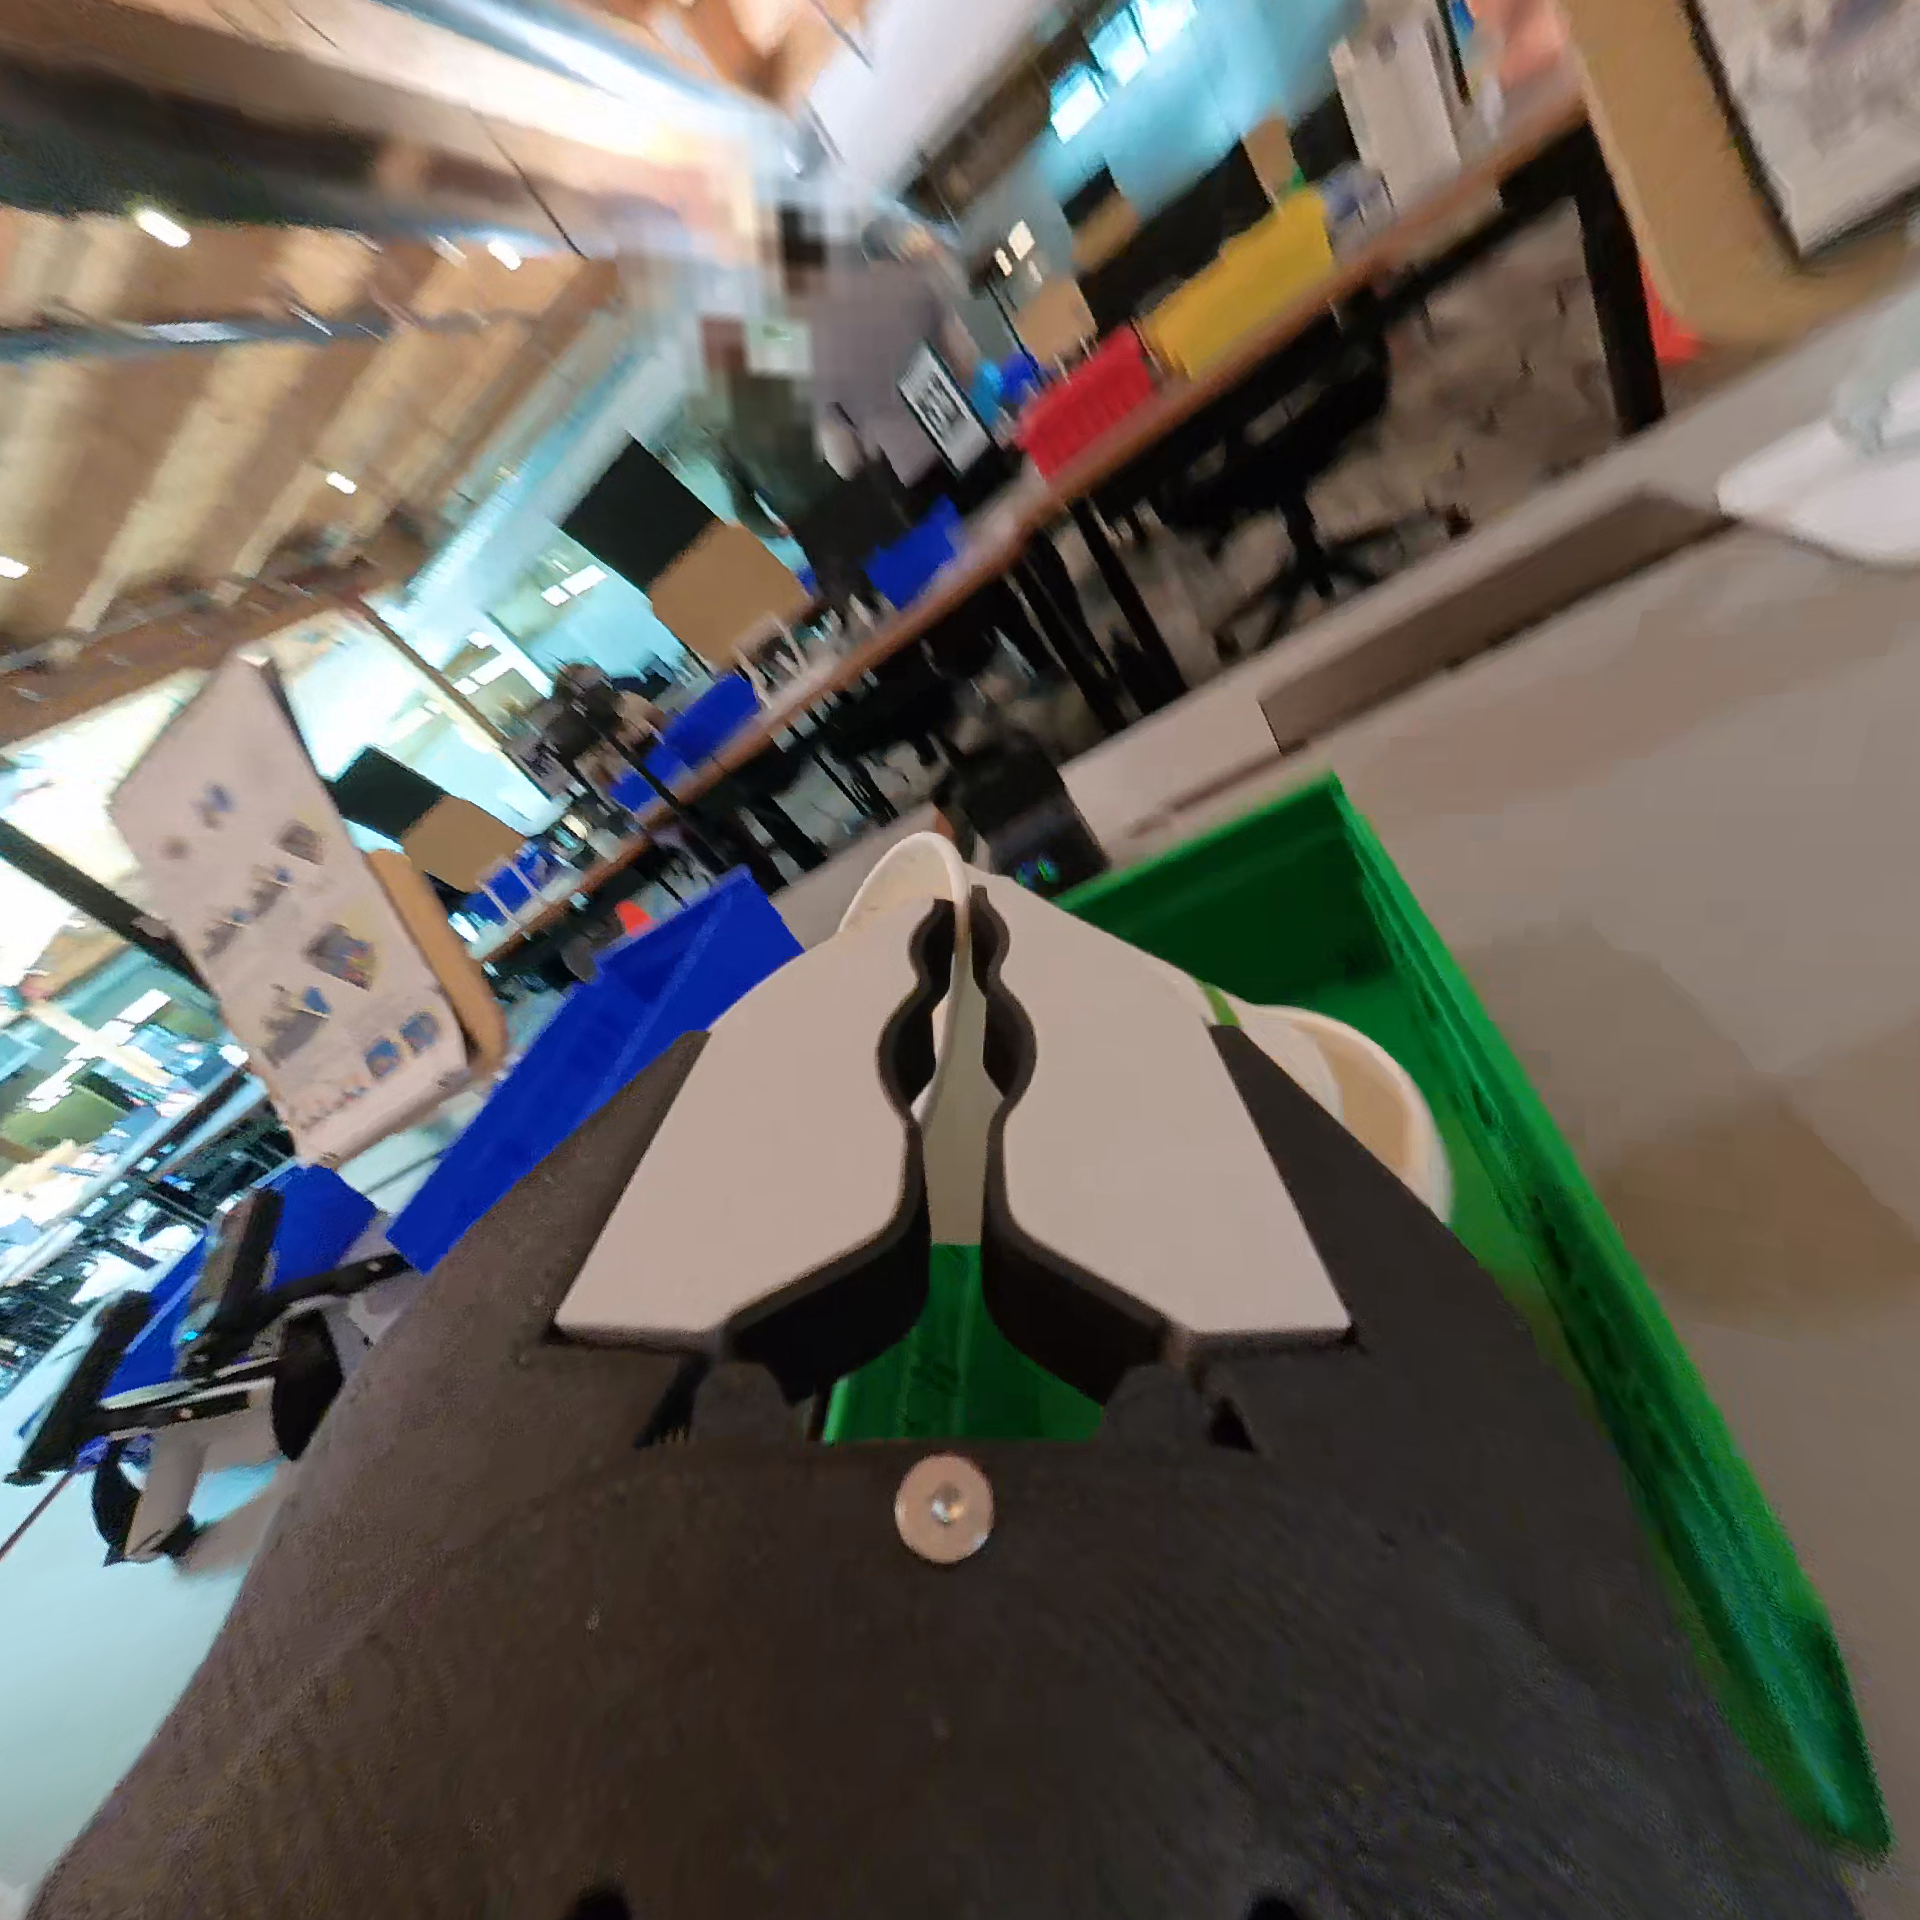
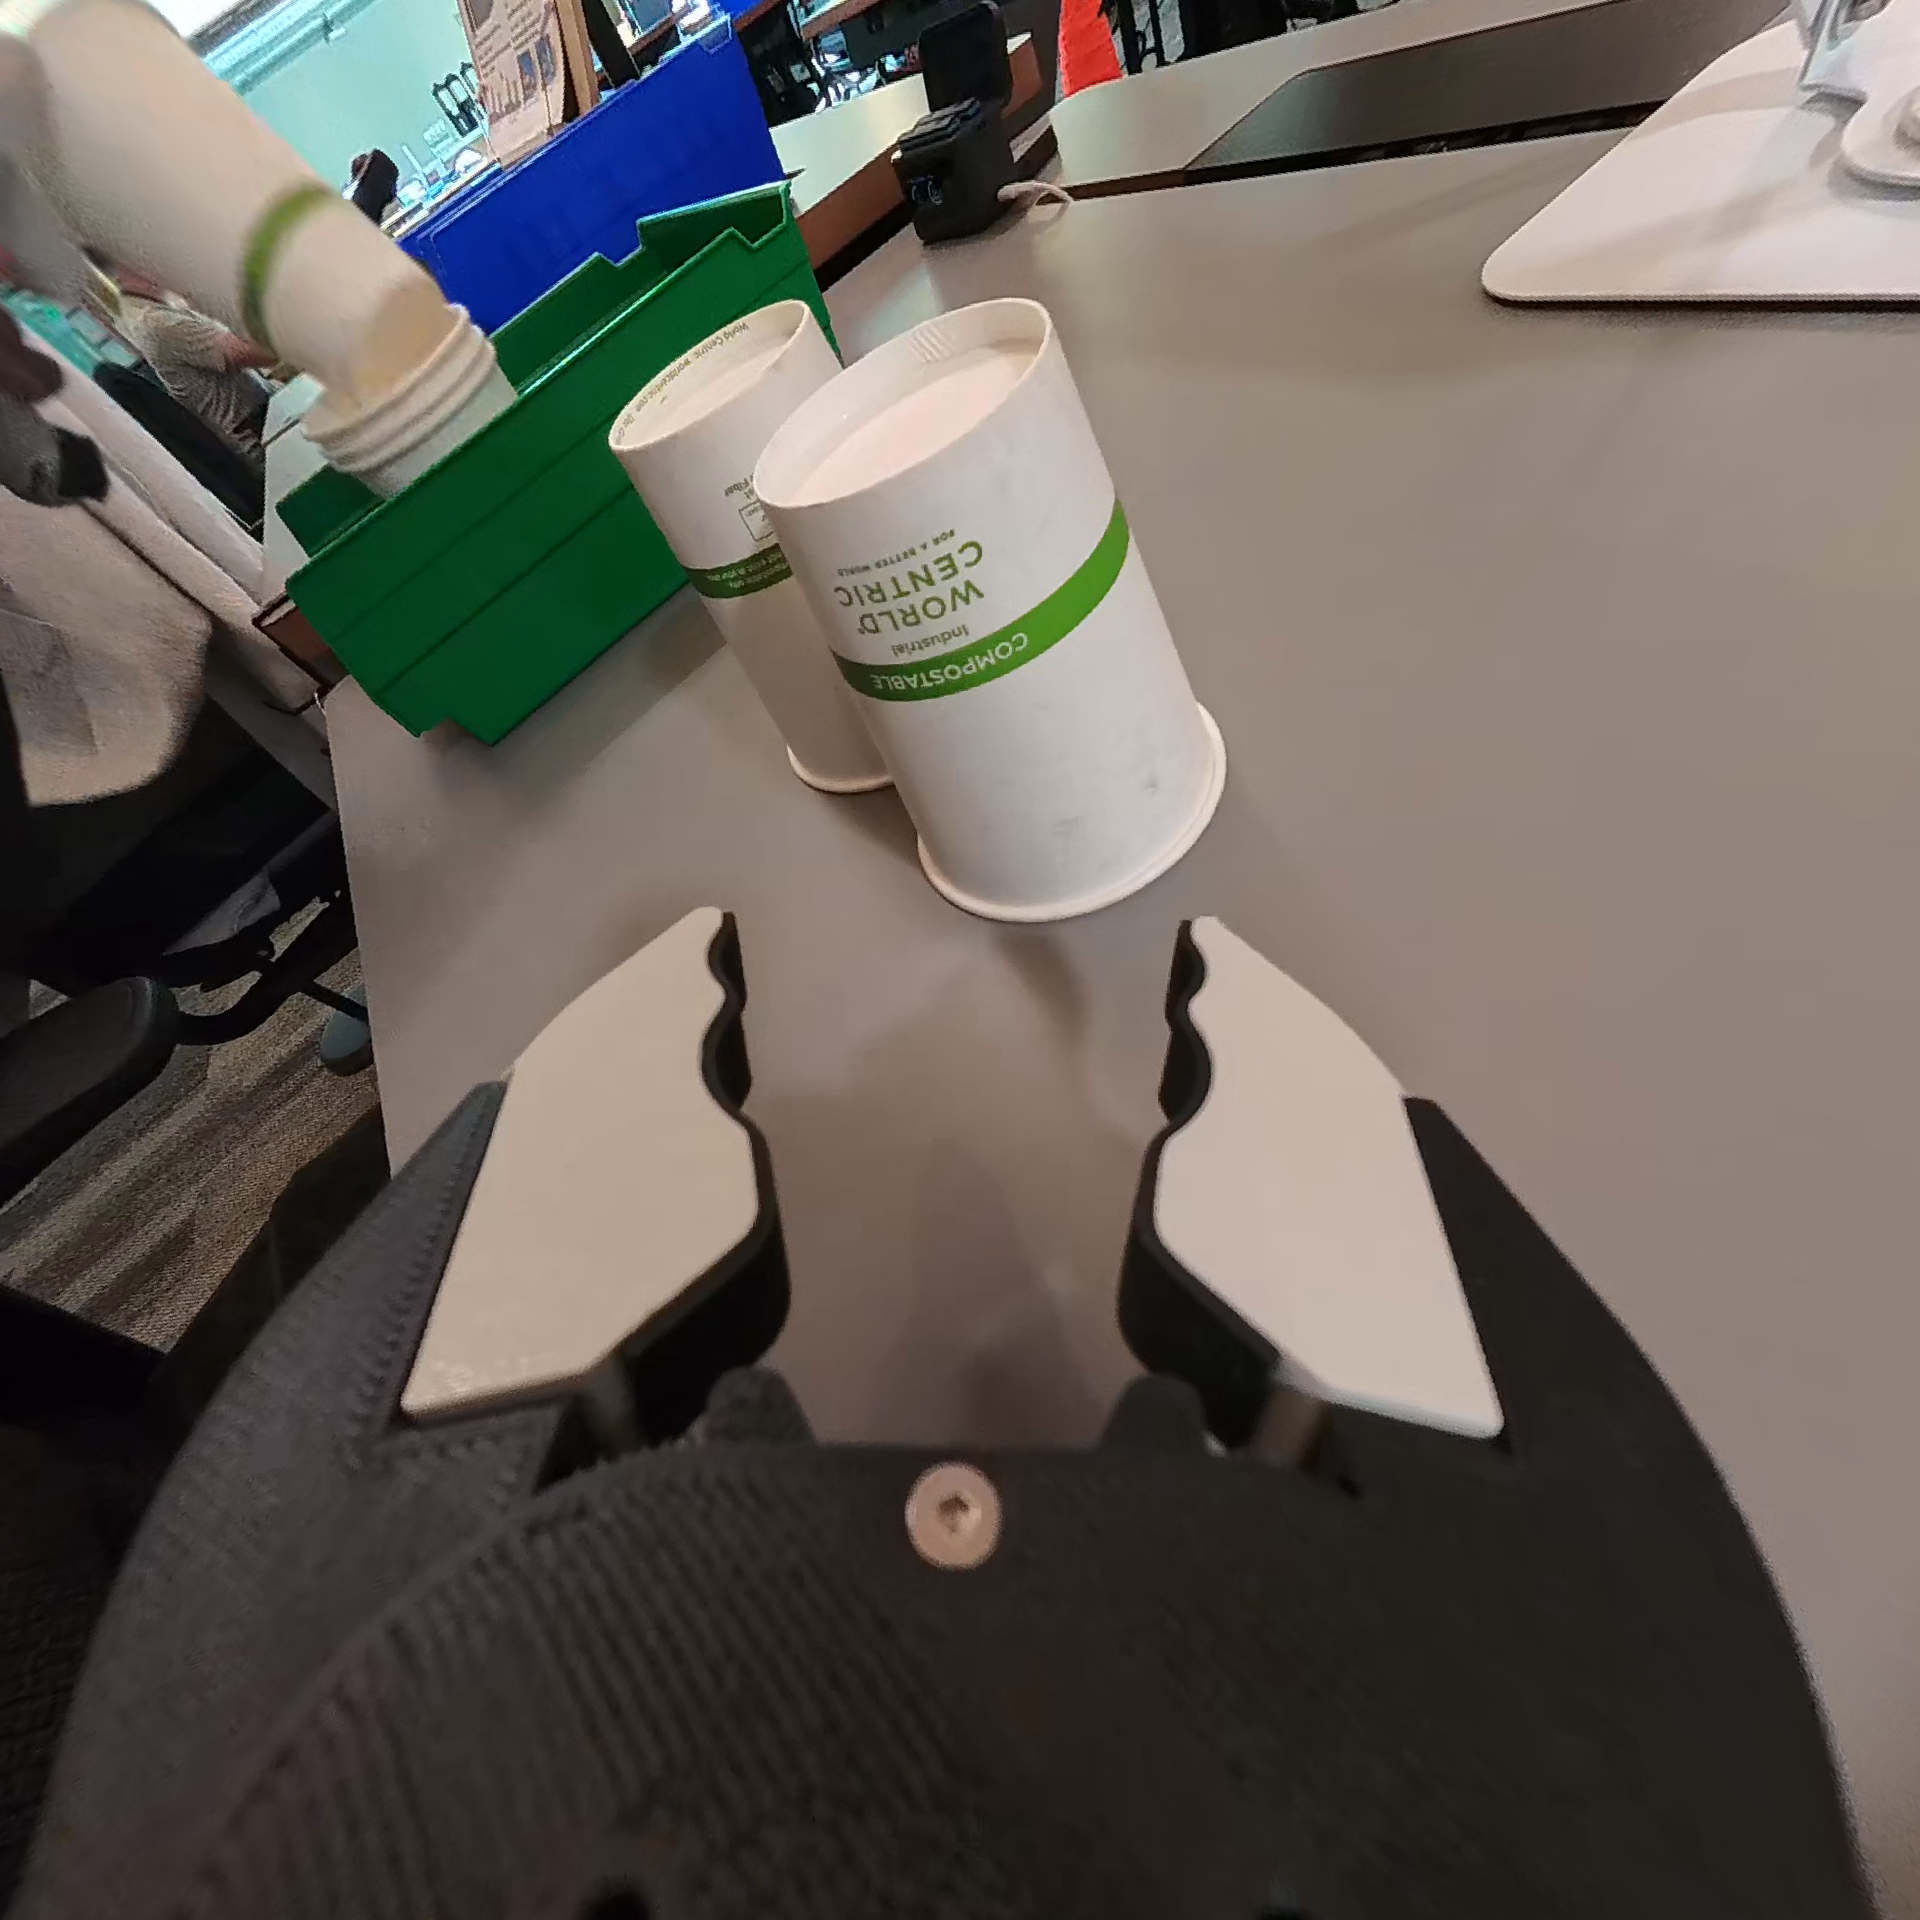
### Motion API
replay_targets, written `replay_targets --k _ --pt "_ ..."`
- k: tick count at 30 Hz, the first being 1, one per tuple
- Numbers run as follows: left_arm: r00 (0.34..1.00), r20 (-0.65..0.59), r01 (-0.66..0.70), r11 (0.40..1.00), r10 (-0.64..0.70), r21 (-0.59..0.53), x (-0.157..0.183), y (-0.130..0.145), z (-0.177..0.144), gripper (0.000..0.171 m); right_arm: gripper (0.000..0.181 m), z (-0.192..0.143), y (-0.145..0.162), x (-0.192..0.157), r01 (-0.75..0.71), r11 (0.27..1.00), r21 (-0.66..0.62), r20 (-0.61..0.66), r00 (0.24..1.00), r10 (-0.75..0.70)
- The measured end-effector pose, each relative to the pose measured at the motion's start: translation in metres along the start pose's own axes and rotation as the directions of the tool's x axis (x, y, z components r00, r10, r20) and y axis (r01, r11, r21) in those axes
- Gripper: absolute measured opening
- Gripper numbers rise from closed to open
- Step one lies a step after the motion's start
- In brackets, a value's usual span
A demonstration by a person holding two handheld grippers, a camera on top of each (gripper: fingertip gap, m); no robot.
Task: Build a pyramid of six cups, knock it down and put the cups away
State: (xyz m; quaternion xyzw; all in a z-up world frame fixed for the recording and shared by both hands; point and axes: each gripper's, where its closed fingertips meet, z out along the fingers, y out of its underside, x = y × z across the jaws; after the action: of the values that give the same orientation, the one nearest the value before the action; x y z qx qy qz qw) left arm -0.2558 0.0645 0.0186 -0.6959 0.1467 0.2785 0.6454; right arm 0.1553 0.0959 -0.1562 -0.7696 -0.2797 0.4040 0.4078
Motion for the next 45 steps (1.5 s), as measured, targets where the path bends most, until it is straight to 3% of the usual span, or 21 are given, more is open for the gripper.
replay_targets --k 5,8,11,16,21,23,28,33,38,42,45 --pt "0.990 0.073 0.101 0.966 -0.121 0.238 -0.018 -0.072 -0.030 0.005 0.080 0.001 -0.002 -0.006 0.020 1.000 0.010 0.011 1.000 -0.020" --pt "0.966 -0.016 0.246 0.894 -0.259 0.374 -0.008 -0.115 -0.048 0.005 0.080 0.001 -0.009 -0.025 0.001 0.999 0.054 0.078 0.997 -0.006" --pt "0.899 -0.187 0.436 0.776 -0.395 0.457 0.017 -0.154 -0.065 0.004 0.080 0.006 -0.012 -0.054 -0.054 0.994 0.090 0.182 0.983 0.037" --pt "0.746 -0.456 0.659 0.635 -0.486 0.403 0.093 -0.197 -0.082 0.004 0.084 0.013 -0.008 -0.119 -0.159 0.984 0.080 0.419 0.901 0.112" --pt "0.556 -0.660 0.798 0.546 -0.504 0.255 0.192 -0.211 -0.100 0.004 0.088 -0.004 -0.028 -0.162 -0.325 0.932 0.159 0.601 0.781 0.170" --pt "0.502 -0.719 0.811 0.551 -0.481 0.197 0.231 -0.212 -0.111 0.004 0.090 -0.017 -0.046 -0.153 -0.413 0.880 0.236 0.623 0.759 0.189" --pt "0.441 -0.791 0.789 0.604 -0.424 0.117 0.296 -0.203 -0.130 0.004 0.092 -0.060 -0.087 -0.093 -0.590 0.685 0.428 0.636 0.735 0.236" --pt "0.328 -0.857 0.751 0.660 -0.398 -0.019 0.345 -0.182 -0.136 0.005 0.091 -0.077 -0.096 -0.052 -0.619 0.623 0.479 0.611 0.744 0.269" --pt "0.212 -0.912 0.657 0.742 -0.350 -0.132 0.389 -0.163 -0.151 0.010 0.088 -0.072 -0.092 -0.035 -0.560 0.680 0.474 0.529 0.798 0.288" --pt "0.236 -0.887 0.596 0.780 -0.397 -0.191 0.403 -0.147 -0.144 0.039 0.088 -0.072 -0.092 -0.019 -0.432 0.750 0.501 0.385 0.887 0.254" --pt "0.274 -0.853 0.585 0.781 -0.444 -0.219 0.402 -0.139 -0.133 0.041 0.088 -0.073 -0.091 0.000 -0.230 0.824 0.517 0.186 0.970 0.155"
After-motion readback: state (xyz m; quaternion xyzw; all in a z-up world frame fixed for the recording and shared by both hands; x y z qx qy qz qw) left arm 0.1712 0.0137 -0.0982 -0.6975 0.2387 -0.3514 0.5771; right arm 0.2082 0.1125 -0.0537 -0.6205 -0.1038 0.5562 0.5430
